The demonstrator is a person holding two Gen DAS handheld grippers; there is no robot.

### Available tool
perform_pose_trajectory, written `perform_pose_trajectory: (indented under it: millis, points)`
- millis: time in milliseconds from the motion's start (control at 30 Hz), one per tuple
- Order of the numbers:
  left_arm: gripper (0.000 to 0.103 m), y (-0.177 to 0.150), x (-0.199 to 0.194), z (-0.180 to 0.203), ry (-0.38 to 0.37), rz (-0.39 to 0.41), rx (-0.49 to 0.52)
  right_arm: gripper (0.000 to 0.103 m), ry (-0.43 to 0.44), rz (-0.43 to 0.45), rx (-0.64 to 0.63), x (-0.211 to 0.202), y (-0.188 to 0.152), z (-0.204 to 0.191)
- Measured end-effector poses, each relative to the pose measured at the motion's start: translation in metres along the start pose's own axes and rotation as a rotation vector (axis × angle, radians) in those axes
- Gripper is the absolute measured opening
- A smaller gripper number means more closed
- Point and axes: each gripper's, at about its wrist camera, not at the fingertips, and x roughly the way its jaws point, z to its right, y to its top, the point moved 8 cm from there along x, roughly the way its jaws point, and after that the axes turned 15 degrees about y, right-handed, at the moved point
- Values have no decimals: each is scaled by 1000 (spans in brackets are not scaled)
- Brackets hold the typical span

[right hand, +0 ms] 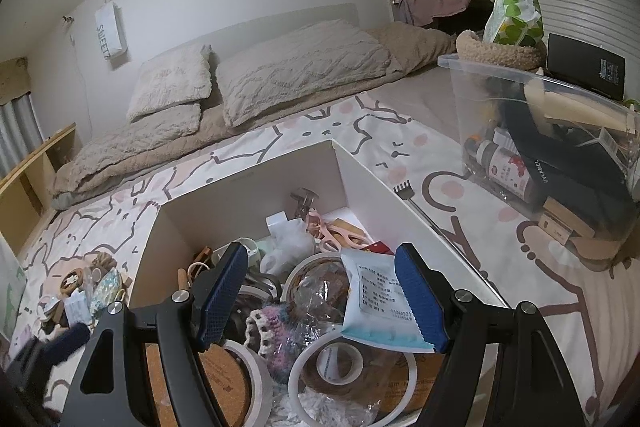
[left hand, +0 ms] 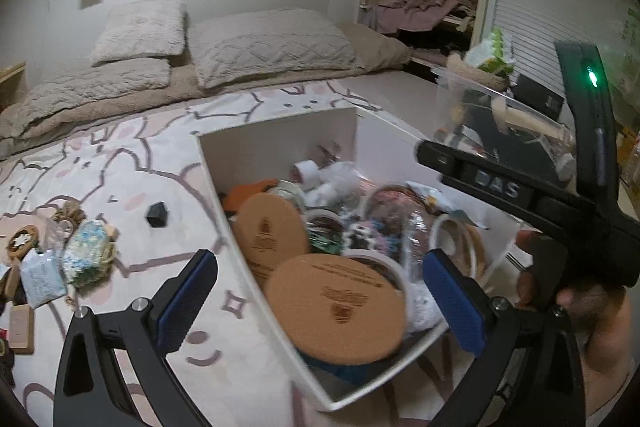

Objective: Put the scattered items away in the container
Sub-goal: 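Open the right tool to drop the packet while the left tool drops the cork coaster, then withdraw both open tools from the box back over the bed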

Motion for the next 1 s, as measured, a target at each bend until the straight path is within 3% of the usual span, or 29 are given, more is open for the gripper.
perform_pose_trajectory:
  millis: [200, 300, 600, 833, 1000]
  points:
    - [103, -3, 1, -37, 42, -19, -58, 77, 34, -108, -117, 11, -14, -18]
    - [103, -8, -1, -51, 57, -22, -73, 100, 25, -157, -162, 17, -23, -24]
    - [103, -23, -17, -82, 95, -3, -17, 101, 67, -229, -251, 21, -38, -53]
    - [103, -31, -34, -106, 122, 20, 10, 101, 33, -317, -410, 32, -58, -77]
    - [103, -38, -42, -128, 153, 46, 9, 101, 10, -362, -448, 38, -62, -84]
